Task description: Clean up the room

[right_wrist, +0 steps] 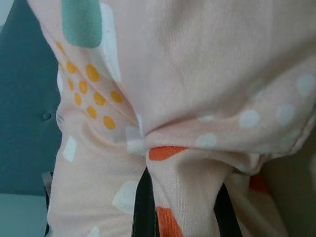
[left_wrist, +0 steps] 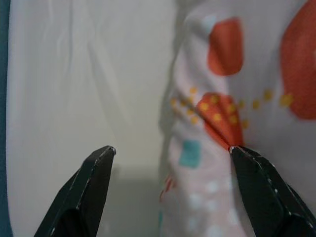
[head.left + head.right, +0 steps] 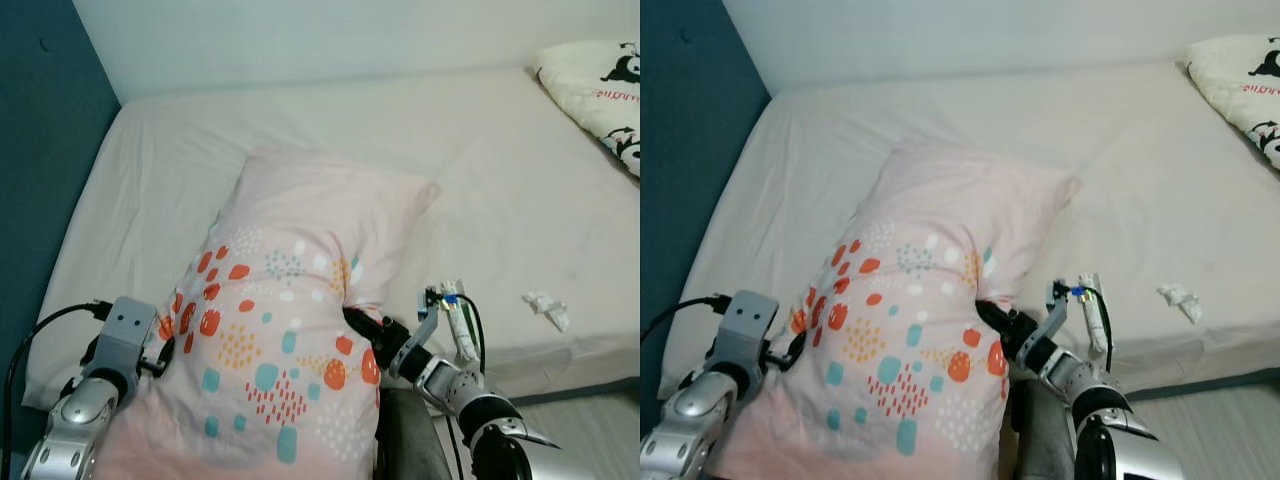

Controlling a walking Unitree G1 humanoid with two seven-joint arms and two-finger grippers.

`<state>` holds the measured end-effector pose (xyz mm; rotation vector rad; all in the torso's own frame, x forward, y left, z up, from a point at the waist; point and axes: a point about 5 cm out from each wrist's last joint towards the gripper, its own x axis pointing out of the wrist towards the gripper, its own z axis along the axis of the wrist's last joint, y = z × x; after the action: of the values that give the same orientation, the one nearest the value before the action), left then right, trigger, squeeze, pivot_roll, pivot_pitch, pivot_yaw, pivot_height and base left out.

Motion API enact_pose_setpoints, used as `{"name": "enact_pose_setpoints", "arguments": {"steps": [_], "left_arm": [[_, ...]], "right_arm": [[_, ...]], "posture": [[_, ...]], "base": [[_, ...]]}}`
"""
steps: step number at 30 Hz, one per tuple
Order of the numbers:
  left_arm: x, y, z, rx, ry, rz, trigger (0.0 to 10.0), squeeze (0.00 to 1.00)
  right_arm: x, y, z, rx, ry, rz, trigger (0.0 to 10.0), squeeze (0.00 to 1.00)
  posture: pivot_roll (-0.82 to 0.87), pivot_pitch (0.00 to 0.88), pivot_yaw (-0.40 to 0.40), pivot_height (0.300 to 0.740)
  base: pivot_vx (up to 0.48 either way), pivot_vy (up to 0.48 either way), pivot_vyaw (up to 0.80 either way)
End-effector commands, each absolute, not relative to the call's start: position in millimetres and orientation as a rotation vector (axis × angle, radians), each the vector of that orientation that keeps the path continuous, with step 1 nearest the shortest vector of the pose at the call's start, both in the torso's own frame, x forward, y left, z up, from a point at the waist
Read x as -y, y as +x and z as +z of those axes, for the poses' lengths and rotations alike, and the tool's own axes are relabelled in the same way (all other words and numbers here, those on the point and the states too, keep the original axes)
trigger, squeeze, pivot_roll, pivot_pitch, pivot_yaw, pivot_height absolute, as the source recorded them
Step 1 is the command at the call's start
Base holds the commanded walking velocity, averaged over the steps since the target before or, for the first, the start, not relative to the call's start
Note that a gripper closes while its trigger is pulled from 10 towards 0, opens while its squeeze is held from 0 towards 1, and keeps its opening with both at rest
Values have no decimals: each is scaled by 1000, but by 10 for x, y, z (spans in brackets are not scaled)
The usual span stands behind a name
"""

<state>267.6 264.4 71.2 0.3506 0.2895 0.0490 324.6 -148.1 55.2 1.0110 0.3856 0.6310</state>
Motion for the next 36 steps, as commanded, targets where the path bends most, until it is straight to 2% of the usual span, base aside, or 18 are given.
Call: {"name": "enact_pose_setpoints", "arguments": {"steps": [1, 3, 5, 6, 7, 8, 21, 30, 36], "left_arm": [[-2731, 2575, 533, -361, 275, 103, 10000, 1000], [-2722, 2615, 588, -293, 119, 114, 10000, 1000], [-2722, 2615, 588, -293, 119, 114, 10000, 1000], [-2702, 2641, 624, -258, 48, 101, 10000, 471], [-2702, 2641, 624, -258, 48, 101, 10000, 471], [-2686, 2669, 649, -232, 0, 90, 10000, 0], [-2625, 2710, 474, -224, -244, 116, 10000, 0], [-2642, 2628, 287, -283, -305, 133, 10000, 0], [-2713, 2476, 50, -370, -317, 170, 10000, 0]], "right_arm": [[1499, 3285, 565, -359, 961, 584, 0, 0], [1547, 3316, 576, -335, 896, 537, 0, 0], [1547, 3316, 576, -335, 896, 537, 0, 0], [1562, 3332, 599, -323, 885, 533, 0, 0], [1562, 3332, 599, -323, 885, 533, 0, 0], [1582, 3358, 655, -284, 884, 549, 0, 0], [1793, 3629, 1238, -50, 784, 586, 0, 0], [1803, 3689, 1409, 10, 739, 599, 0, 0], [1845, 3690, 1444, 26, 717, 582, 0, 0]], "posture": [[73, 180, 22, 546], [68, 173, 20, 546], [68, 173, 20, 546], [64, 169, 18, 546], [64, 169, 18, 546], [54, 163, 17, 546], [13, 127, -12, 587], [10, 110, -16, 609], [2, 89, -16, 632]], "base": [[0, 0, 0], [0, 0, 0], [0, 0, 0], [0, 0, 0], [0, 0, 0], [0, 0, 0], [0, 0, -71], [0, 0, 0], [-447, 0, 0]]}}
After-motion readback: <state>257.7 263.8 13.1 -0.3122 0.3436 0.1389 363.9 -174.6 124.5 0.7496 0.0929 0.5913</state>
